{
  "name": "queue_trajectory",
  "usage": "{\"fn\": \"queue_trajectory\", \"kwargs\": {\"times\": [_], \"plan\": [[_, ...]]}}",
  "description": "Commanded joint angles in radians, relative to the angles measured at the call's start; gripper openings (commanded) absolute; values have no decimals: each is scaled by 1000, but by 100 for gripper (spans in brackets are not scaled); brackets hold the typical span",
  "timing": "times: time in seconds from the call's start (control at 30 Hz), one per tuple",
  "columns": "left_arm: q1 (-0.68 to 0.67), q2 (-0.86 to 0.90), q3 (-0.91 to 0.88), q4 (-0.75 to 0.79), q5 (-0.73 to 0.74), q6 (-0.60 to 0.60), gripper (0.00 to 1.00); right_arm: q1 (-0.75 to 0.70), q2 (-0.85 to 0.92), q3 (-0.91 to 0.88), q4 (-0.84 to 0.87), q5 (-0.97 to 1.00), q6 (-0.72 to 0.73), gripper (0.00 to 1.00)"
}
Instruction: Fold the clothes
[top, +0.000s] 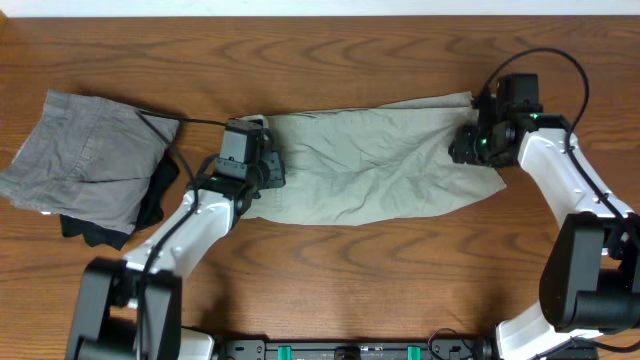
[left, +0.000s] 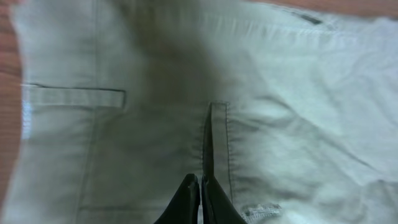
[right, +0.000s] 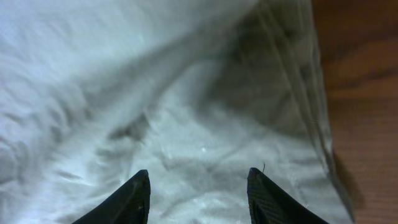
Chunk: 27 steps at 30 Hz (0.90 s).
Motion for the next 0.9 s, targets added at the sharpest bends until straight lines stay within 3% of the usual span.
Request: {"fn": "queue_trajectory", "kwargs": {"times": [0.0, 0.27, 0.5, 0.87], "plan": [[2, 55, 18, 13, 24, 20, 6, 9, 3, -48, 7, 1, -20, 49], [3, 154, 18, 8, -65, 19, 7, 4, 3, -206, 89, 43, -8, 49], [6, 178, 18, -46, -145, 19, 8, -72, 3, -341, 79, 316, 256, 49], [11, 178, 18, -135, -152, 19, 8, -254, 3, -395, 51, 280, 295, 45]]}}
